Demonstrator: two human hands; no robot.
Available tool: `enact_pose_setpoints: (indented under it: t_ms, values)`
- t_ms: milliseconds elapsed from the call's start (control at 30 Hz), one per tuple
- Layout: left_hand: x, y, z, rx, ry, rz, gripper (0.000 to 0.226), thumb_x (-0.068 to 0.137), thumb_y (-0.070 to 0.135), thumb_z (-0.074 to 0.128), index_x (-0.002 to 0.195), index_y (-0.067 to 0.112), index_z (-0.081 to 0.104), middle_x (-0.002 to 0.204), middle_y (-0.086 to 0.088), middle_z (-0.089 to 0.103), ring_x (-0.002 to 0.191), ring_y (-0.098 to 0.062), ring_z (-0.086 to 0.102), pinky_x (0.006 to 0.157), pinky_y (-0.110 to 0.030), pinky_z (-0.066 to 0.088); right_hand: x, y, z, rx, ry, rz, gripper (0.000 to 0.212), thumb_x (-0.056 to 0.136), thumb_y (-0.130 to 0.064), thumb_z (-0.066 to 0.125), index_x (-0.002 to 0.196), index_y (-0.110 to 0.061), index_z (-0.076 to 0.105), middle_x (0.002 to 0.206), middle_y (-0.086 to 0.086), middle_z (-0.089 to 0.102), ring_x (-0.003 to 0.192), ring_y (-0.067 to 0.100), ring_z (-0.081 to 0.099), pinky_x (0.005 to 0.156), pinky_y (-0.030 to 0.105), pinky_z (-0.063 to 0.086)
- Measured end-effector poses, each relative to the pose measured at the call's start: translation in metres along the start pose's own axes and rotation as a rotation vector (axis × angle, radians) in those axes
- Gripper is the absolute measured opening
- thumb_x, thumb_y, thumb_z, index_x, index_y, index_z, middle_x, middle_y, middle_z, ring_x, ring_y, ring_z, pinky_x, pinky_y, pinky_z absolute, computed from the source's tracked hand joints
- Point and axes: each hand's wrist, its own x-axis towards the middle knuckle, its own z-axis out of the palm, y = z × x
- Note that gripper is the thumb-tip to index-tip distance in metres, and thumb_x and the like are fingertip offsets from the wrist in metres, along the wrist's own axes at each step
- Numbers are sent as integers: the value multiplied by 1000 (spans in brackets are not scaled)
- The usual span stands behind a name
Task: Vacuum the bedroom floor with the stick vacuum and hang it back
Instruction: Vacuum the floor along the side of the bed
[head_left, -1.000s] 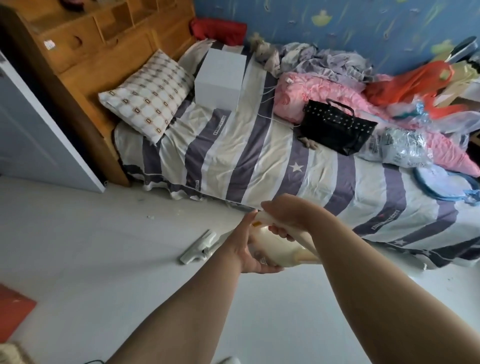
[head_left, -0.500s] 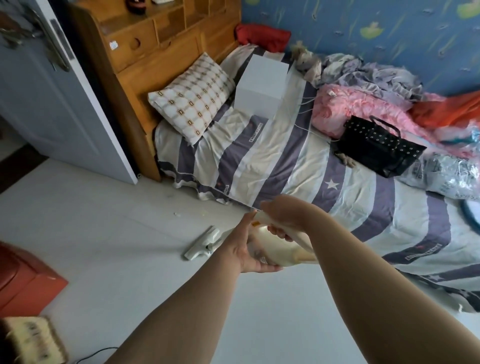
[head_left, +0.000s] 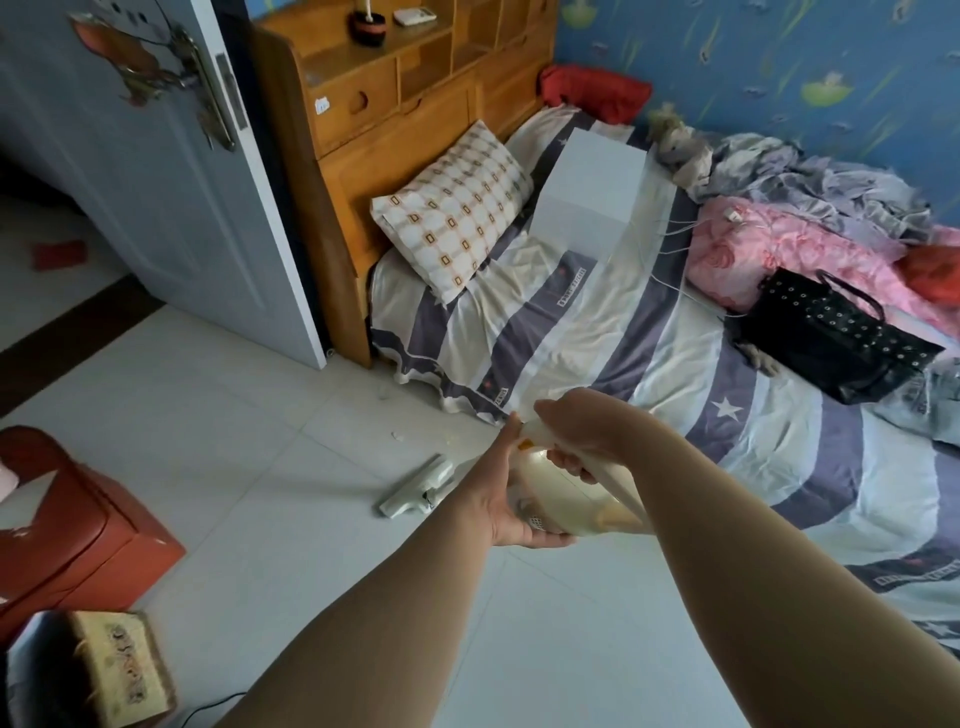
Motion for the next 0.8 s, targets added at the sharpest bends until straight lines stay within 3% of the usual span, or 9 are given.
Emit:
enact_pose_setpoints:
  t_ms: [233,467,800]
  values:
    - [-10,30,-33,-9,23,2,67,77,71,65,115,15,59,116,-18,62,111,-45,54,93,-70,44,9,-41,21,12,-65,4,36,107,-18,31,77,-5,48,58,8,40,50,18,34,53,28,32]
    - [-24,61,-63,28,10,-37,64,72,58,77,114,13,59,115,-21,61,106,-44,58,94,-64,46,22,-72,37,157,-86,64,40,107,-24,29,75,-7,45,56,6,39,47,15,33,50,24,29]
    - [-49,100,-76,-23,-12,-9,63,81,65,65,107,8,56,110,-22,59,104,-43,56,100,-61,44,14,-128,39,92,-88,24,34,104,-23,39,73,-10,43,51,2,39,41,12,32,46,20,28]
